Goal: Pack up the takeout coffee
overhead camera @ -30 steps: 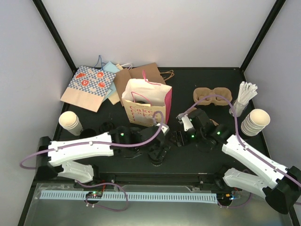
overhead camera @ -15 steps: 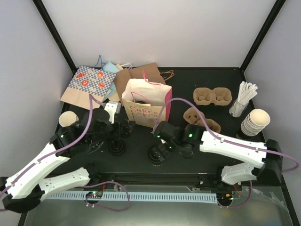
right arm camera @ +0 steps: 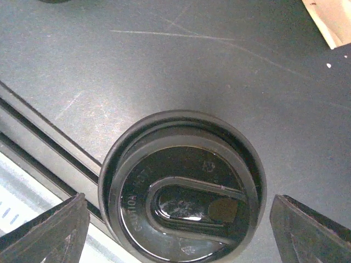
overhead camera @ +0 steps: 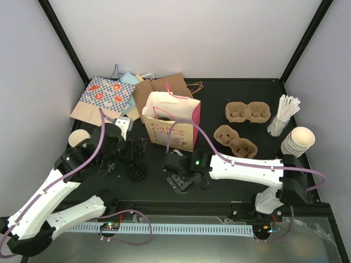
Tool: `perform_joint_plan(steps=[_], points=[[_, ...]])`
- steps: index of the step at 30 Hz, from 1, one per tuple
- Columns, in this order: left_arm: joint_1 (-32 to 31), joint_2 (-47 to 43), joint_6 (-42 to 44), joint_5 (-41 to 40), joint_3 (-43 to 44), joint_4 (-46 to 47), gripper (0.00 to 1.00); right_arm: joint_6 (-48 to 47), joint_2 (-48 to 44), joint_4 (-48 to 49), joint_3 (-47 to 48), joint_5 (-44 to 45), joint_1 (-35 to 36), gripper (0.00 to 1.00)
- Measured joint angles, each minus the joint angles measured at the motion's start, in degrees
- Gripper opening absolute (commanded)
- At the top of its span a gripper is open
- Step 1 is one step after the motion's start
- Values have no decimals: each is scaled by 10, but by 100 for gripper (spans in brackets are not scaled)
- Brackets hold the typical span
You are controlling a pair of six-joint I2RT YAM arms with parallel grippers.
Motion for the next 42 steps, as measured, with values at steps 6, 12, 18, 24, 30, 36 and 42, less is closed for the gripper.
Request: perform_joint_plan(steps=[6, 12, 18, 24, 30, 36, 42], points=[[9, -4, 8, 0, -2, 0, 99, 15, 26, -15, 7, 11, 8, 87], [15, -10, 13, 1, -9, -3, 99, 22, 33, -27, 9, 20, 10, 83], [17, -11, 15, 2, -11, -6, 99, 22, 38, -28, 15, 21, 10, 77], [23, -11, 17, 4, -11, -9, 99, 20, 40, -27, 16, 20, 10, 74], [28, -10, 23, 7, -11, -9, 99, 19, 39, -28, 16, 21, 10, 74], [34, -6, 27, 9, -1, -16, 99, 19, 34, -35, 30, 26, 10, 74], [38, -5, 28, 9, 13, -23, 99, 19, 9, -43, 37, 36, 10, 73]])
